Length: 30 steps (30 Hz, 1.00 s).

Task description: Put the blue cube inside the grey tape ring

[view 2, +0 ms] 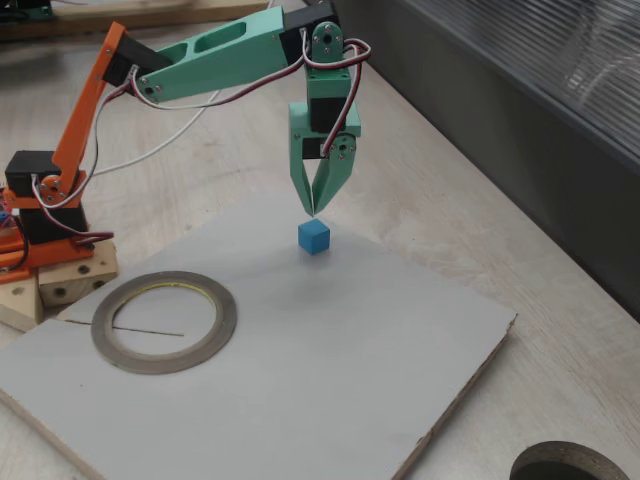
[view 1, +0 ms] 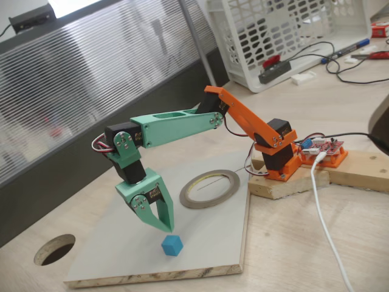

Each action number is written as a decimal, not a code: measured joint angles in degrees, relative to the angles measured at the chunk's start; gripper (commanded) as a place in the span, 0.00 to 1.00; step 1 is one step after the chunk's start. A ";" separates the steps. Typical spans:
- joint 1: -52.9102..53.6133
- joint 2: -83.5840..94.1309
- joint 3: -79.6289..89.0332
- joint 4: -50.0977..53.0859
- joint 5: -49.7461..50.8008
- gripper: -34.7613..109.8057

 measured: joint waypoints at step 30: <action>0.00 0.35 -0.53 9.32 0.00 0.95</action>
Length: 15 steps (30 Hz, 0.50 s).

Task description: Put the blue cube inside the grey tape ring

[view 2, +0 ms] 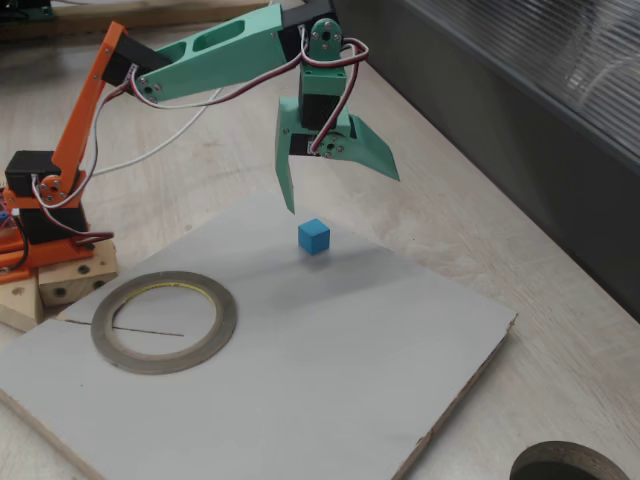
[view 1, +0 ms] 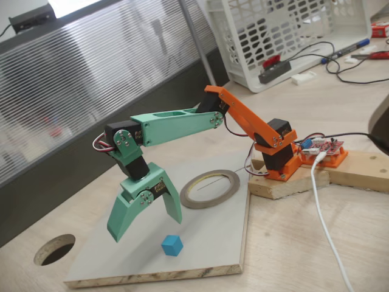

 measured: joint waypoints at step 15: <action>0.00 0.00 0.00 0.00 0.00 0.93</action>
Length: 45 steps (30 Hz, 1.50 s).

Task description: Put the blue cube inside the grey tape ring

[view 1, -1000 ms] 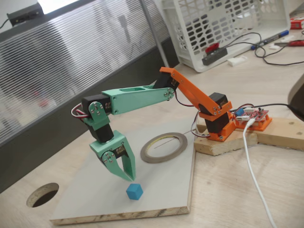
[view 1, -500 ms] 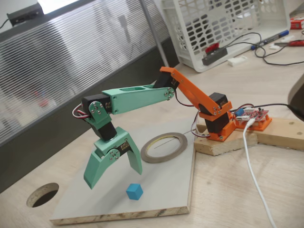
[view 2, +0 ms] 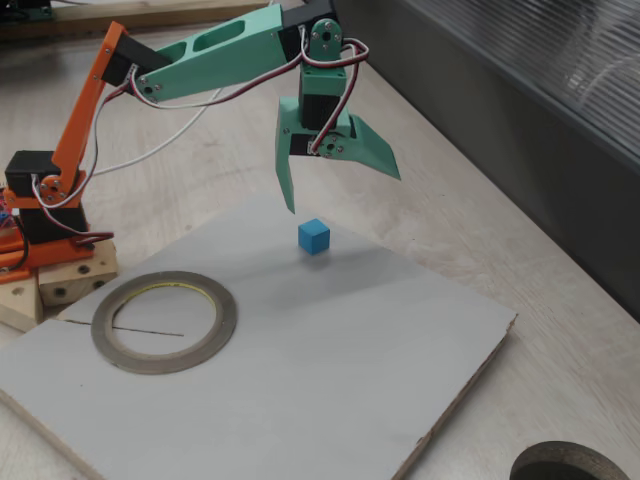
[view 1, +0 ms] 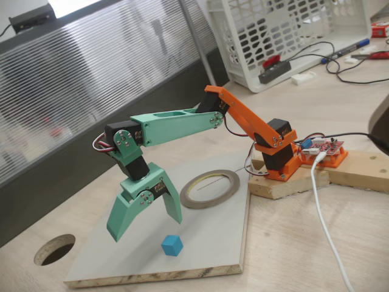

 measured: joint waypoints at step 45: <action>-0.09 -10.99 0.79 0.00 0.00 0.83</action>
